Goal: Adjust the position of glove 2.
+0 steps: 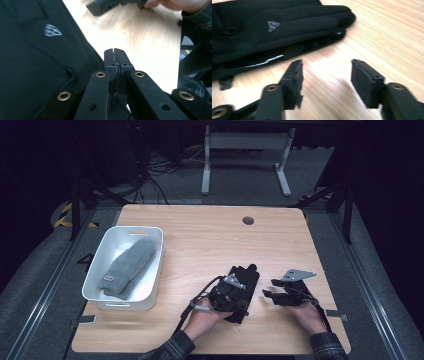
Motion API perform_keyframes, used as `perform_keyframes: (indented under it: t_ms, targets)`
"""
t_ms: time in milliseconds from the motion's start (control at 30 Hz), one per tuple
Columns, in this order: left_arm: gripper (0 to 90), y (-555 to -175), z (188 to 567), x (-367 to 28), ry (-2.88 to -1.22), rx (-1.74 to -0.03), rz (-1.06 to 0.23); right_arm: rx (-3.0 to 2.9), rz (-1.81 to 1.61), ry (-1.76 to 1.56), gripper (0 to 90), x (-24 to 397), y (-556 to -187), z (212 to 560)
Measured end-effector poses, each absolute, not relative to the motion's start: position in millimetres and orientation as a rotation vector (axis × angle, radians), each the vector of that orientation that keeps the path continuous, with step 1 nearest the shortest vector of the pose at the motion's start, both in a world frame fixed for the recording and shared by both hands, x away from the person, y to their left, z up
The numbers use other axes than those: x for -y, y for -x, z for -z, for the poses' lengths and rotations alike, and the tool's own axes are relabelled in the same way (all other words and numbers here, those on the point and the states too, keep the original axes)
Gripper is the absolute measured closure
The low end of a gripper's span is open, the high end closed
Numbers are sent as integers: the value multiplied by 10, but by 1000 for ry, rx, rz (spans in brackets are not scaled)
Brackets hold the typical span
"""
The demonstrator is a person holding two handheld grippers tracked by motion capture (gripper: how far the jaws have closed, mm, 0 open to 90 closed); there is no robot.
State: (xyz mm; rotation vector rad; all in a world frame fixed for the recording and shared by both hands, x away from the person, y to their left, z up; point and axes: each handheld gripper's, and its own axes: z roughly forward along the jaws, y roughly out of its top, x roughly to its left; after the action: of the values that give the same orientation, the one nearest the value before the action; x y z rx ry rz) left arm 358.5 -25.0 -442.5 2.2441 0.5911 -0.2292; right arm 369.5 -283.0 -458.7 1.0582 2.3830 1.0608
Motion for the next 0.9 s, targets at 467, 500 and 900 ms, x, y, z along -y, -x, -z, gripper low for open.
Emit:
perform_keyframes:
  t_ms: [467,500,900]
  targets:
    - [894,-3535,4518,262,-2349,-594,168,-2362,-1036,-1072,277,2865,-3731,4673]
    - [894,-3536,4515,238,-2354,-598,163,-2360,-1035,-1071,270,2867,-3732,4675]
    - [864,-3552,4475,-38,-2384,-645,109,-2341,-1019,-1072,222,2861,-3735,4692]
